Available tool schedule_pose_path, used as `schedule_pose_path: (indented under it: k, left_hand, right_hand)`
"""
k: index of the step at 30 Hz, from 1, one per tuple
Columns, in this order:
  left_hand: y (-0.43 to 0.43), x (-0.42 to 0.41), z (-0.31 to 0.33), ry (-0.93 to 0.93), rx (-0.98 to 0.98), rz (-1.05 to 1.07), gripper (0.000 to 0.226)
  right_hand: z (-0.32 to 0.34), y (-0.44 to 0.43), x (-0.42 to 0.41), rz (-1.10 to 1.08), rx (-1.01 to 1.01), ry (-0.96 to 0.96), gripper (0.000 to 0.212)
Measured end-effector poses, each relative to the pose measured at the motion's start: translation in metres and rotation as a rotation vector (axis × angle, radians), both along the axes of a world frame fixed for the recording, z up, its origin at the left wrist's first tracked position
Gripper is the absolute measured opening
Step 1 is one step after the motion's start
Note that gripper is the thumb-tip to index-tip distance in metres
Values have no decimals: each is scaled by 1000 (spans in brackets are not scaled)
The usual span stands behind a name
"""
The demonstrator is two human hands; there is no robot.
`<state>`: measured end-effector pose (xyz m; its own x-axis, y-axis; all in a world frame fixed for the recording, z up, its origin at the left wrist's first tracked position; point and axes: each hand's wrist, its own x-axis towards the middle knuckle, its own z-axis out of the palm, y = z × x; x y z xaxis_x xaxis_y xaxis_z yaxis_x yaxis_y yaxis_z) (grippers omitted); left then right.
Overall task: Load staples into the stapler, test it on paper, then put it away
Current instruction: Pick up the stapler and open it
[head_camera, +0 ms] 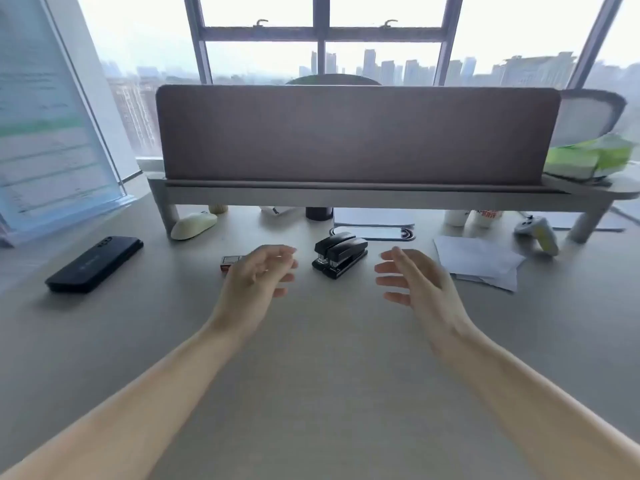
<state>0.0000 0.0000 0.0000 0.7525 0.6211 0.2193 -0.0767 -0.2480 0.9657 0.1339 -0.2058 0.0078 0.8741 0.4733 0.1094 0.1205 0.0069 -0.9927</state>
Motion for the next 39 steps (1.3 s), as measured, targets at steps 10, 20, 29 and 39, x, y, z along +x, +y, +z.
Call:
schedule_pose_path:
  k: [10,20,29,39]
  left_hand:
    - [-7,89,10,343,723,123,27]
    - [-2,146,12,691,1123,143,37]
    - [-8,97,33,621,1012,77,35]
    - [-23,-30,7,507,1049,44,36]
  right_hand:
    - [-18,15,21,-27,-9,41,27]
    - [-42,33,39,-85,-52,70,23]
    - [-57,32,29,-159,-44,49,23]
    - [-61,9,-39,-126,6,17,25]
